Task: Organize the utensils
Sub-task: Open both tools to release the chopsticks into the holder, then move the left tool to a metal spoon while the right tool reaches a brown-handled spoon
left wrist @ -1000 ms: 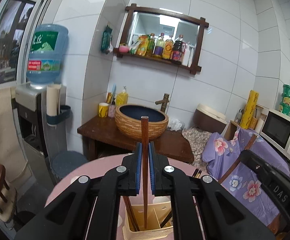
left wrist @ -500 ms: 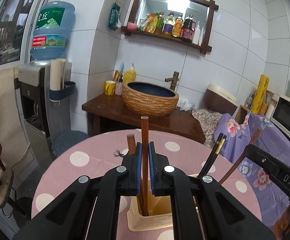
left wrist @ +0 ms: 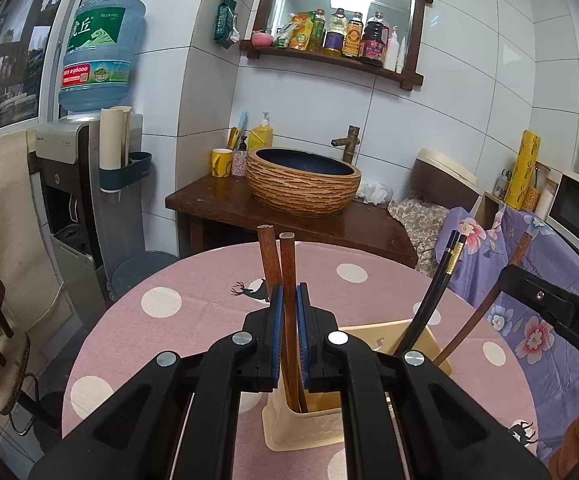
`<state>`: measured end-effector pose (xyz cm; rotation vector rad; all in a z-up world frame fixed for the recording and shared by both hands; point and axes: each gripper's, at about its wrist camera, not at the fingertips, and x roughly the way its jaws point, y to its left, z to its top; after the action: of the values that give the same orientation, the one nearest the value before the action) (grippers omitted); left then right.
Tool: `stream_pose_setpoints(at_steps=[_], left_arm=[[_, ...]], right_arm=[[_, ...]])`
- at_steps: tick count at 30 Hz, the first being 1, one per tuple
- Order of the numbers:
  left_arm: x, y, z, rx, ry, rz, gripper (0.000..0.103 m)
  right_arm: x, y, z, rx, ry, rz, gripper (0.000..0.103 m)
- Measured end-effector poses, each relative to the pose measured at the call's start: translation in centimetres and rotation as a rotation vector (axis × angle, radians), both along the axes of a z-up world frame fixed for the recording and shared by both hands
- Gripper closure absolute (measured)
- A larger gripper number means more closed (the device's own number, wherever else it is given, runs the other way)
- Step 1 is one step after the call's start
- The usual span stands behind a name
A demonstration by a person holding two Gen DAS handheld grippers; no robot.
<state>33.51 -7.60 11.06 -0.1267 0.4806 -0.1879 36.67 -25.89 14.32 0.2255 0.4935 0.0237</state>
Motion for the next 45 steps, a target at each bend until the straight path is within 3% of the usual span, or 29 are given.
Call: stream_pose_setpoints(at_steps=[5, 7, 9, 10, 15, 17, 22, 23, 25, 33, 45], left_arm=[[-0.2, 0.1, 0.0, -0.011, 0.005, -0.013, 0.095], [-0.5, 0.1, -0.2, -0.010, 0.005, -0.019, 0.088], [-1.1, 0.5, -0.2, -0.023, -0.010, -0.022, 0.066], [-1.6, 0.7, -0.2, -0.035, -0.021, -0.026, 0.060], [-3.9, 1.4, -1.1, -0.049, -0.048, -0.031, 0.033], [-4.6, 1.8, -1.6, -0.053, -0.039, -0.035, 0.026], [-6.9, 2.4, -3.6, -0.035, -0.005, -0.052, 0.010], [-7.3, 2.4, -3.9, -0.030, 0.000, -0.058, 0.007], [-8.2, 2.5, -4.7, -0.010, 0.008, -0.066, 0.006], [-10.7, 3.3, -7.5, 0.075, 0.047, -0.054, 0.006], [-12.9, 3.9, -11.5, 0.176, 0.112, -0.035, 0.006]], right_arm=[[-0.3, -0.4, -0.2, 0.021, -0.002, 0.003, 0.094], [-0.4, -0.7, -0.3, 0.036, -0.006, -0.002, 0.086], [-1.0, -1.0, -0.4, 0.042, -0.022, -0.015, 0.067], [-1.3, -0.9, -0.5, 0.035, -0.032, -0.020, 0.059], [-3.4, -0.2, -1.2, -0.046, -0.069, -0.031, 0.052], [-4.6, 0.1, -1.5, -0.087, -0.092, -0.038, 0.045], [-7.3, 0.9, -2.7, -0.162, -0.098, -0.034, 0.041], [-7.7, 1.0, -3.1, -0.169, -0.093, -0.036, 0.036], [-8.6, 1.0, -3.8, -0.174, -0.081, -0.040, 0.030], [-12.1, 1.1, -7.4, -0.242, -0.026, -0.062, 0.030], [-14.6, -1.2, -13.9, -0.182, 0.138, -0.117, 0.030]])
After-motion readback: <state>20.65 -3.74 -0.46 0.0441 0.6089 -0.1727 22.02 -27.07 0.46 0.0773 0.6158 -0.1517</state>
